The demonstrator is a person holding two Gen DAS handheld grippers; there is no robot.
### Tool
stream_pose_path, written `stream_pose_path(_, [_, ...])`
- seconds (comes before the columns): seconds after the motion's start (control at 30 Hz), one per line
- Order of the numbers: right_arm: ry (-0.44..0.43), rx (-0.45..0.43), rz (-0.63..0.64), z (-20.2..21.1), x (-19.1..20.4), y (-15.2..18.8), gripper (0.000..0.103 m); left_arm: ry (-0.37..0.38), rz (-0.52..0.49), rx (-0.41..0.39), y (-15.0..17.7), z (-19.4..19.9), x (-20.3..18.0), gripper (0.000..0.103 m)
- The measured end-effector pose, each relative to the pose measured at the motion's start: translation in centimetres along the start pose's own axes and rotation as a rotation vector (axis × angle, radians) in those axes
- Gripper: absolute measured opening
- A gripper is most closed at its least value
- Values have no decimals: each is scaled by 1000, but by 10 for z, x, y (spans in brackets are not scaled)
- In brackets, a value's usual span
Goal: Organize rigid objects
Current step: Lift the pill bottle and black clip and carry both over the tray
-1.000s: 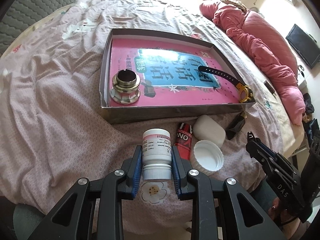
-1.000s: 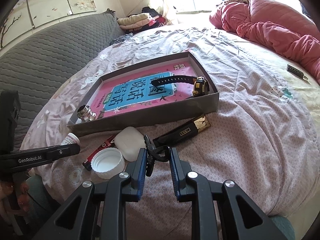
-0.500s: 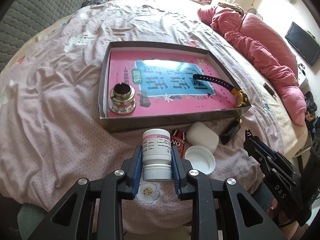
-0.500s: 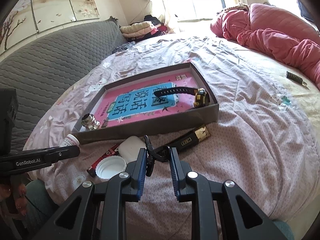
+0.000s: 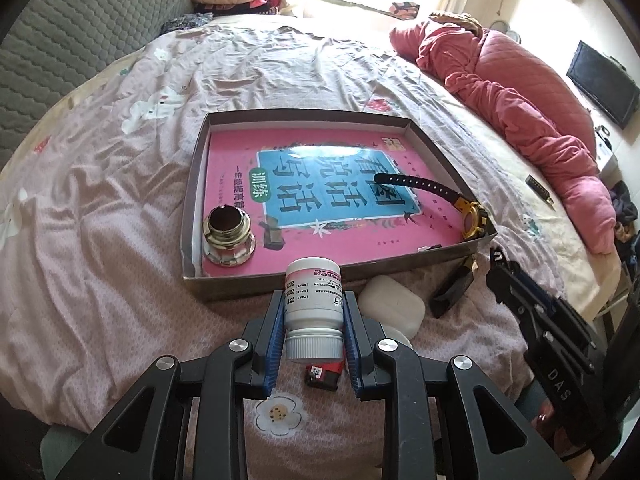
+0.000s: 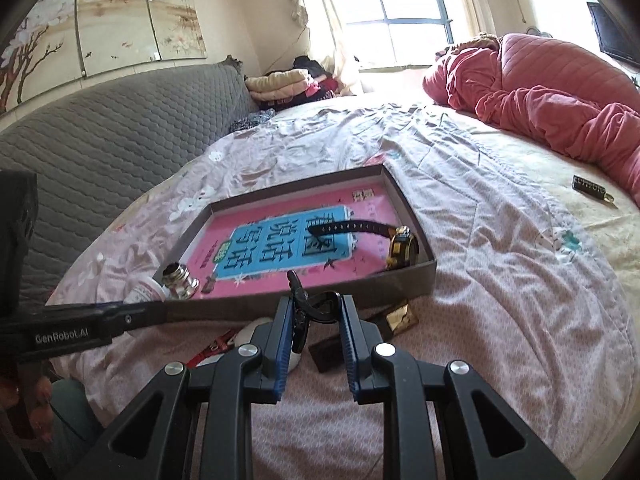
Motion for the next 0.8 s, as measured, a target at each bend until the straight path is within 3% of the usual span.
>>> stream_pose_path(0.8, [-68, -62, 53, -36, 10, -32, 23, -38, -7, -29, -22, -23, -8, 27])
Point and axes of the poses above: each gripper's, at about its wrist camera, not at the fingertips, and z roughly against the way its jaws point, x to its left, y to its underside, the point moved 2 cm from there along -z, roughly the way its jaws point, and after that the axes turned 9 degrees about -x, right-handed, at the moved point
